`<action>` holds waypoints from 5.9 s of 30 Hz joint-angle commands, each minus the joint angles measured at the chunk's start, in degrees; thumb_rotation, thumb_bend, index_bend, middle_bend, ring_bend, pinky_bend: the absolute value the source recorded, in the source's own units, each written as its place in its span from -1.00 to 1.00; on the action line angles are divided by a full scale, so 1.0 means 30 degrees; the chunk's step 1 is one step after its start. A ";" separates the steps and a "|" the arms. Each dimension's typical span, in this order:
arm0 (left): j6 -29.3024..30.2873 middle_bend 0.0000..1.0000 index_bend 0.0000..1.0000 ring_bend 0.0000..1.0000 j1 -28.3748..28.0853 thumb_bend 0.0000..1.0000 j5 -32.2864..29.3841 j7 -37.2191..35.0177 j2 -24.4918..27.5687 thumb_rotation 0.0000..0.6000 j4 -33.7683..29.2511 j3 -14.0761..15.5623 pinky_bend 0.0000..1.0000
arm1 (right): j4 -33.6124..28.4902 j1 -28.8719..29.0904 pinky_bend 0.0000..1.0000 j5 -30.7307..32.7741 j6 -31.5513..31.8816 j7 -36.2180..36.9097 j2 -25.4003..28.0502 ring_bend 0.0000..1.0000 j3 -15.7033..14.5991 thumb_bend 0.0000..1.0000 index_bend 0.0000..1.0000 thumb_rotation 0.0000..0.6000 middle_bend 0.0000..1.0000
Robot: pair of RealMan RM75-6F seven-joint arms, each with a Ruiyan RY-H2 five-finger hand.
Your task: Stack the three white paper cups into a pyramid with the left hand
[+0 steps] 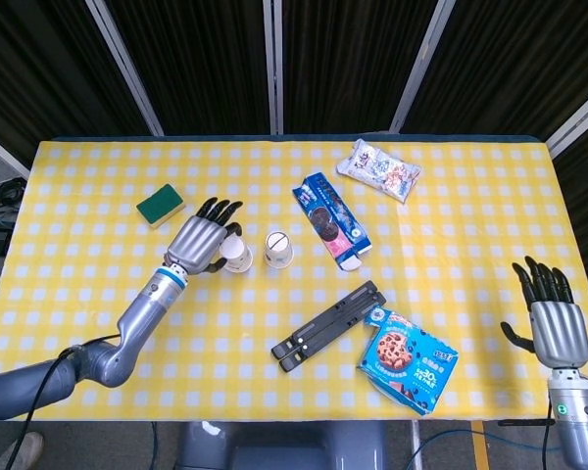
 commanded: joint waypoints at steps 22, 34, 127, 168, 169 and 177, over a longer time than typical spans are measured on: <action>-0.1206 -1.00 -0.32 -1.00 -0.2369 -0.31 -0.1221 -0.1212 -0.2318 1.00 0.3839 0.0519 -1.00 | 0.0355 0.0162 -1.00 0.0333 -0.0415 0.0488 -0.0040 -1.00 0.0077 -0.76 -0.82 1.00 -1.00; -0.0239 -1.00 -0.92 -1.00 -0.1620 -0.38 -0.1560 -0.1120 -0.0906 1.00 0.2211 0.1076 -1.00 | 0.0104 0.0072 -1.00 0.0160 -0.0172 0.0374 0.0050 -1.00 -0.0028 -0.76 -0.81 1.00 -1.00; 0.1400 -1.00 -0.27 -1.00 -0.4235 -0.03 -0.6993 0.2557 0.2290 1.00 -0.3391 0.0938 -1.00 | -0.0541 -0.0089 -1.00 -0.0487 0.0286 0.1346 0.0581 -1.00 -0.0243 -0.76 -0.78 1.00 -1.00; 0.4898 -1.00 -1.00 -1.00 -0.2037 -0.44 -0.3655 0.0169 0.3403 1.00 -0.5431 0.2355 -1.00 | -0.0474 -0.0067 -1.00 -0.0499 0.0241 0.1116 0.0441 -1.00 -0.0326 -0.76 -0.80 1.00 -1.00; 0.5472 -1.00 -1.00 -1.00 -0.1635 -0.44 -0.3084 0.0082 0.3536 1.00 -0.5608 0.2640 -1.00 | -0.0475 -0.0066 -1.00 -0.0484 0.0235 0.1079 0.0440 -1.00 -0.0322 -0.76 -0.80 1.00 -1.00; 1.1473 -1.00 -1.00 -1.00 0.3256 -0.53 0.1459 -0.1434 0.3811 1.00 -0.5656 0.5575 -1.00 | -0.0677 -0.0132 -1.00 -0.0743 0.0461 0.0347 0.0283 -1.00 -0.0494 -0.76 -0.88 1.00 -1.00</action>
